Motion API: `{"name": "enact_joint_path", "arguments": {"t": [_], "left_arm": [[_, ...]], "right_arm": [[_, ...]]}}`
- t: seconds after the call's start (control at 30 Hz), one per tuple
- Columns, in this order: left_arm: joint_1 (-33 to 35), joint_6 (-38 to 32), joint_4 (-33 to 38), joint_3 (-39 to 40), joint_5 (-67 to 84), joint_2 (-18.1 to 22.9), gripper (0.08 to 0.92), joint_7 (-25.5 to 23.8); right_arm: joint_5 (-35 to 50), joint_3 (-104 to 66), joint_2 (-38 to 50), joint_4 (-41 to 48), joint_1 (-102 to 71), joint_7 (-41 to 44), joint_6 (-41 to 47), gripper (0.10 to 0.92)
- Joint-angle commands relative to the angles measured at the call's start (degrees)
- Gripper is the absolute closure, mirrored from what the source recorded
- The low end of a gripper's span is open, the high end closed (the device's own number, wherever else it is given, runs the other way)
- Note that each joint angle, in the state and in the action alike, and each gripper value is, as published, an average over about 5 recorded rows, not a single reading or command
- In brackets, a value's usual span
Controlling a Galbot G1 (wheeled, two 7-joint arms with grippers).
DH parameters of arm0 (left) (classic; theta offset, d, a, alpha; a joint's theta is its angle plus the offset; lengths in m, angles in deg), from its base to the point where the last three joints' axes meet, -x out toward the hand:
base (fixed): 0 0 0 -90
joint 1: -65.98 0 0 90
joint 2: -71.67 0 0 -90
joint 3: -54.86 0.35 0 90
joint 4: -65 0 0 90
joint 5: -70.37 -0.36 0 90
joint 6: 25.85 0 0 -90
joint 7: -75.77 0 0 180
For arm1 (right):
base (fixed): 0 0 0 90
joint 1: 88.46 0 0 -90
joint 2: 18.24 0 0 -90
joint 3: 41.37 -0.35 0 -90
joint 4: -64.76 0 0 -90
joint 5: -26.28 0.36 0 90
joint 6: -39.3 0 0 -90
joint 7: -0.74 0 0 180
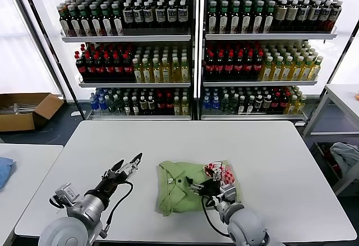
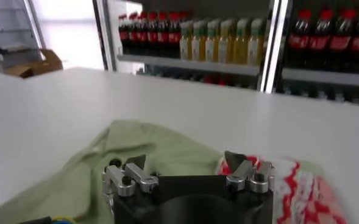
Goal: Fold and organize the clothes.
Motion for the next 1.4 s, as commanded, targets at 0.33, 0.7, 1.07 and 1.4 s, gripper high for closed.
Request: {"name": "enact_joint_path", "arguments": {"t": [0.33,0.7,1.07,1.4], "left_arm": [[-0.53,-5.93,-2.88,-5.16,-17.67,-2.16,0.177,-14.63],[0.45,-13.92,-6.07,-8.65,-27.26,-4.97,0.177,-18.91],[0.81,-15.21,-6.94,-14.5,-29.3,-5.21,0.177,-22.14],[1.9,-15.73,-7.02,-16.62,-28.53,-5.83,0.177,-22.75]], "right_arm": [[4.07,-35.53,0.06,-14.75,-16.21,6.24,-10.68,0.203],[7.57,-53.64,-6.71,-14.34,-29.48,17.42,-14.87,0.203],[6.34,-56.88,-7.83,-12.14,-29.06,15.3,-14.25,0.203],[7.05,-58.07,-8.67,-12.61,-28.97,15.56,-14.79,0.203]]}}
